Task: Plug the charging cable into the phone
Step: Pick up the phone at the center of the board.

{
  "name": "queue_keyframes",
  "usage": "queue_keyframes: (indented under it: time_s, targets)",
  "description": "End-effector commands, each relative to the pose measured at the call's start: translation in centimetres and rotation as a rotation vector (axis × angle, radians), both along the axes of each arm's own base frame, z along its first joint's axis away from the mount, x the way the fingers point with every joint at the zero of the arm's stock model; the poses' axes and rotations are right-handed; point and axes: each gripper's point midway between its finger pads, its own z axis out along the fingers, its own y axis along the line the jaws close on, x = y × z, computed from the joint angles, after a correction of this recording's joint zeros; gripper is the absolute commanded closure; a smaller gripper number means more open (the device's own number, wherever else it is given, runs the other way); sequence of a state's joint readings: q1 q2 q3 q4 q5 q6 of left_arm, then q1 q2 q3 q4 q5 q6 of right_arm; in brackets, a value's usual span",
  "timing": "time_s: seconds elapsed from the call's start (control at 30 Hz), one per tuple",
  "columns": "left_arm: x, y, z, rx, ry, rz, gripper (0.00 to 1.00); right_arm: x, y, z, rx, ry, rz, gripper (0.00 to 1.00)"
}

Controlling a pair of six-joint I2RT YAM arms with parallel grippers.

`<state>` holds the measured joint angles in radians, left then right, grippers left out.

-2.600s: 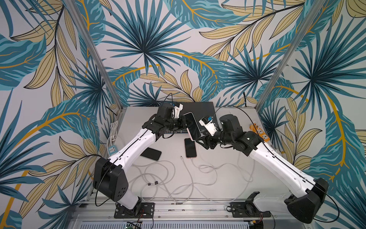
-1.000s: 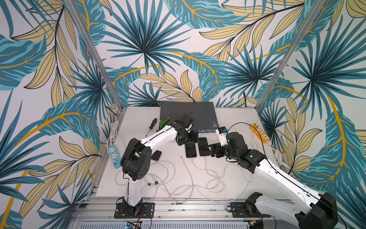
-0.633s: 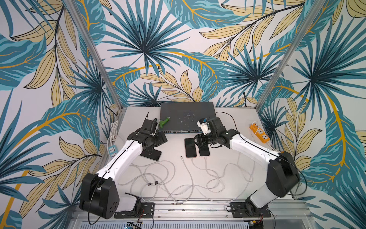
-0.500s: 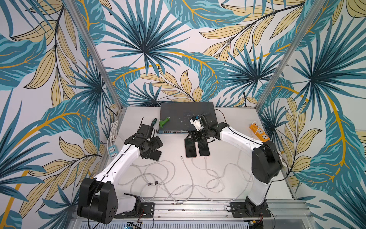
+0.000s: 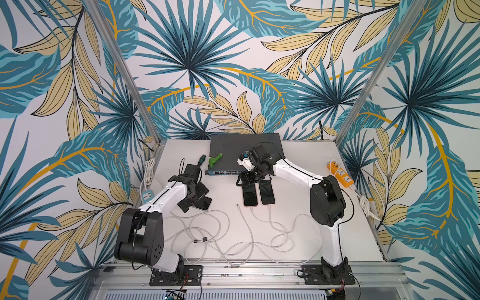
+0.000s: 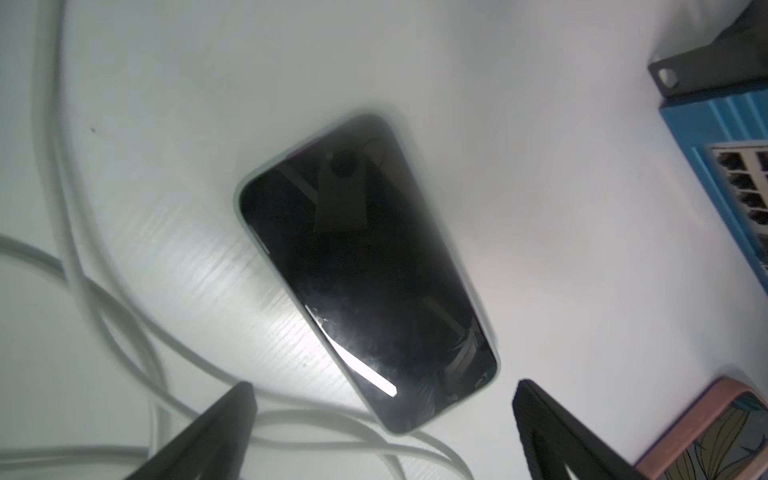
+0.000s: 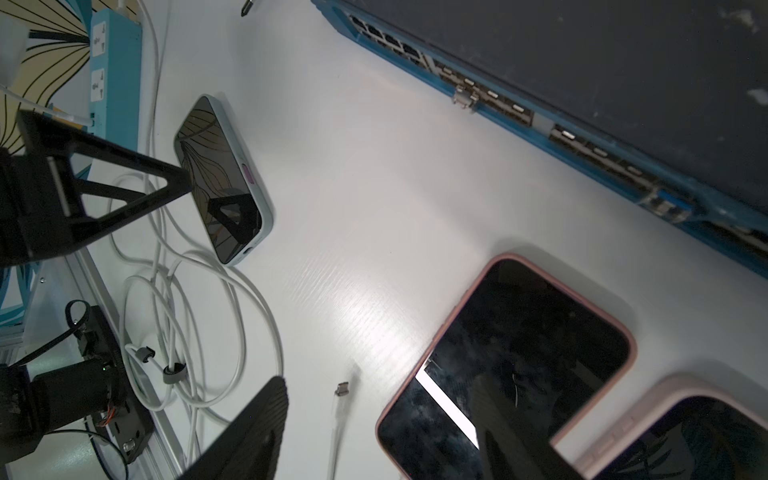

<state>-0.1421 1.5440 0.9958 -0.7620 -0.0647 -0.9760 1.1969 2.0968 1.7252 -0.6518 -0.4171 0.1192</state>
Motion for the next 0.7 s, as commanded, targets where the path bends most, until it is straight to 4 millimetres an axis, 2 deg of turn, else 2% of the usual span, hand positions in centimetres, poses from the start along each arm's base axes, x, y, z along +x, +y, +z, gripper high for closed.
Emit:
queue_keyframes:
  time_s: [0.0,0.23,0.47,0.67]
  targets:
    - [-0.2,0.9,-0.1,0.039,0.048,0.092,0.0,-1.0,-1.4,-0.5,-0.022,0.016,0.006,0.27]
    - [-0.5,1.7,-1.2,0.076,0.062,0.209,0.0,-1.7,-2.9,-1.6,-0.043,0.03,-0.005,0.26]
    - [0.4,0.8,-3.4,0.053,0.093,0.23,0.0,-2.1,-3.5,-1.6,-0.037,0.041,-0.016,0.26]
    - [1.2,-0.1,-3.8,0.033,0.076,0.236,0.0,-2.5,-4.6,-1.6,-0.045,0.044,-0.018,0.26]
